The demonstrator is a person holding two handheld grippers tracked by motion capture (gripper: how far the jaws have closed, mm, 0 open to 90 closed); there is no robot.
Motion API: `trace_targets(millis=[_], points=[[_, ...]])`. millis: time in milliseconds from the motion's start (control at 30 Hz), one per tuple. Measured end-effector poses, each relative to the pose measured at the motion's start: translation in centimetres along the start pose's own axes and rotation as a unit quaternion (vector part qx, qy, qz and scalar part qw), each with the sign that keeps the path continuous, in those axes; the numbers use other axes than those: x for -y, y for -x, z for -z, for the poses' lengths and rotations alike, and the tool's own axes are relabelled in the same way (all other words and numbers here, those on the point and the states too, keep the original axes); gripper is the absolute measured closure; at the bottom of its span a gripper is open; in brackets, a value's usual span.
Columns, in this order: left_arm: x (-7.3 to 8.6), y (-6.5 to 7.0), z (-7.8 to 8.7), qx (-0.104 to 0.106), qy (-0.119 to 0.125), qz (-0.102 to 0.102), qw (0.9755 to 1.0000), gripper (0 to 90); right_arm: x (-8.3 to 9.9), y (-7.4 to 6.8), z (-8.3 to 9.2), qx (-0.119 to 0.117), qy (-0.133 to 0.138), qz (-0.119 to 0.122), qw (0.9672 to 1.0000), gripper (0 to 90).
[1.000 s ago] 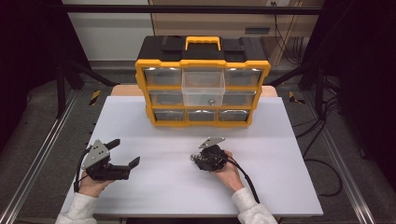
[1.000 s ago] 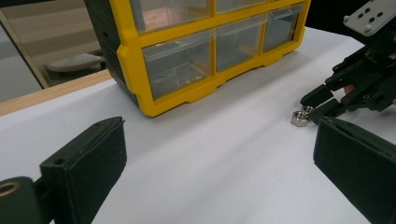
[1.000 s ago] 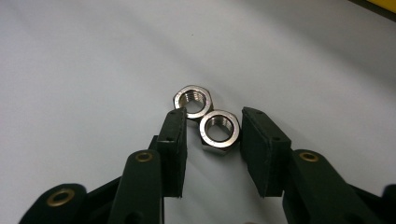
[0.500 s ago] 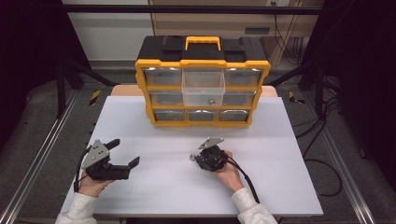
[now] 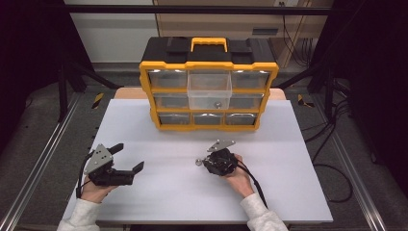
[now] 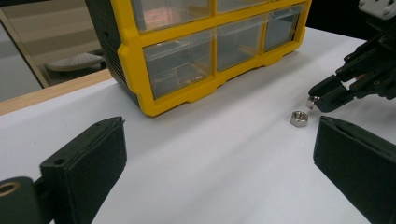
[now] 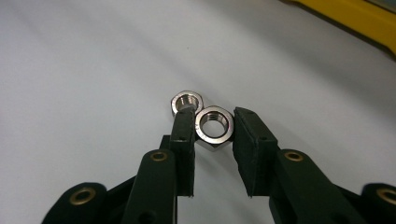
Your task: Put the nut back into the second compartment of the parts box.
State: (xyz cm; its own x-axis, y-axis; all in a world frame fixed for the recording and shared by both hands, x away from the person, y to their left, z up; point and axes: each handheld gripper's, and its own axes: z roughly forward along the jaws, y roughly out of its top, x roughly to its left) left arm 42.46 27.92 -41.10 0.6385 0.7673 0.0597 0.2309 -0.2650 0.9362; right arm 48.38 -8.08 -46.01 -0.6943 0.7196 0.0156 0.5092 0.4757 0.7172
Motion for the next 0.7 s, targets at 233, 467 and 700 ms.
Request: trace_targets(millis=[233, 467, 700], points=[[0.0, 0.0, 0.0, 0.001, -0.001, 0.0, 1.0, 2.1, -0.7, 0.0, 1.7, -0.006, 0.022, -0.007, 0.9997, 70.2], [0.0, 0.0, 0.0, 0.0, -0.001, -0.001, 1.0, 2.1, -1.4, 0.0, 3.3, -0.015, 0.042, -0.002, 0.999, 70.2], [0.0, 0.0, 0.0, 0.0, -0.001, -0.001, 1.0, 2.0, -2.2, 0.1, 4.8, -0.021, 0.061, -0.001, 0.9979, 70.2]])
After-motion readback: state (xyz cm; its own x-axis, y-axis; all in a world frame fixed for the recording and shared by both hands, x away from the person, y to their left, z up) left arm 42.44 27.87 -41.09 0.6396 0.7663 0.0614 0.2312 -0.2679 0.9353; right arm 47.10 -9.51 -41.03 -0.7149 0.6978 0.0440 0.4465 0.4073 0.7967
